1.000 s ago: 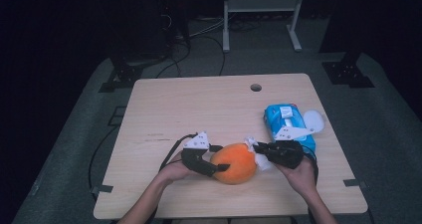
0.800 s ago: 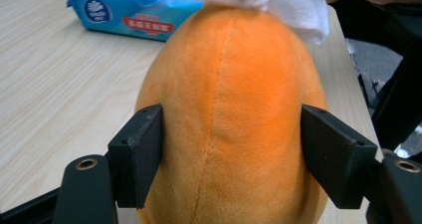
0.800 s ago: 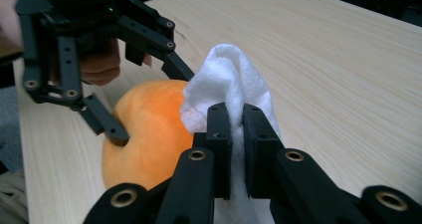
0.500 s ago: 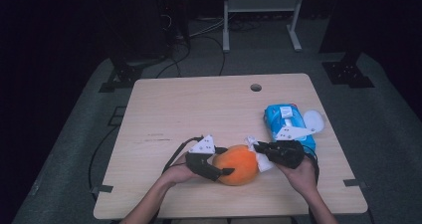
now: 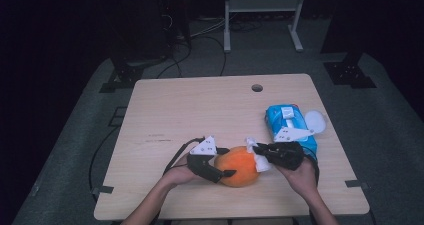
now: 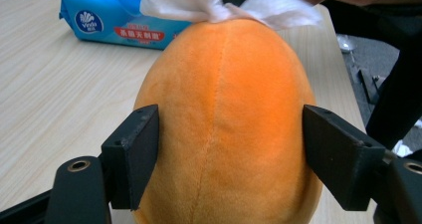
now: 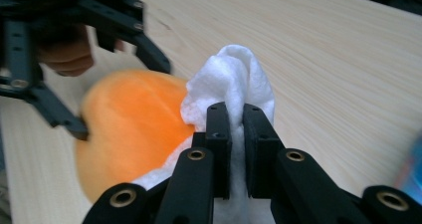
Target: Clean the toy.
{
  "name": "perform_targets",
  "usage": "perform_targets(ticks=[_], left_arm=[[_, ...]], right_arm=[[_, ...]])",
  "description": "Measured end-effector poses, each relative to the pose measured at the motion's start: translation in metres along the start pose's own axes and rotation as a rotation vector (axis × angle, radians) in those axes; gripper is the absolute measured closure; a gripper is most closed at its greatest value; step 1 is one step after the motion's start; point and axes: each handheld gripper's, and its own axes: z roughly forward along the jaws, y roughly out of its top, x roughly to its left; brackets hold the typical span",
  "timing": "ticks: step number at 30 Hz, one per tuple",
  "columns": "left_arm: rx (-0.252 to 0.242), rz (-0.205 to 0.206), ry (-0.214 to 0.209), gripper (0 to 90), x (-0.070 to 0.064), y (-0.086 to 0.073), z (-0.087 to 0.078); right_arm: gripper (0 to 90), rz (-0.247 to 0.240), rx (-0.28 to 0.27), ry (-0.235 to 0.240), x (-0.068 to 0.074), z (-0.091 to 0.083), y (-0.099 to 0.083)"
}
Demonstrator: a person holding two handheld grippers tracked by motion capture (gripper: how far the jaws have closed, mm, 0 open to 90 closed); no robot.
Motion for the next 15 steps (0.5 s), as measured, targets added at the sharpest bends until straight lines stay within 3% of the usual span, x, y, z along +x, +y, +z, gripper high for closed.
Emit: perform_targets(ticks=[2,10,15], left_arm=[[0.008,0.014,0.006,24.4,-0.002,0.002,0.003],[0.017,0.019,0.015,23.8,-0.003,0.002,0.003],[0.012,0.014,0.010,24.2,-0.001,0.001,0.000]], right_arm=[[82.4,0.026,-0.012,0.003,-0.003,-0.003,-0.002],[82.4,-0.067,-0.024,0.046,0.025,0.006,0.014],[82.2,-0.034,0.004,-0.004,0.008,0.005,0.007]])
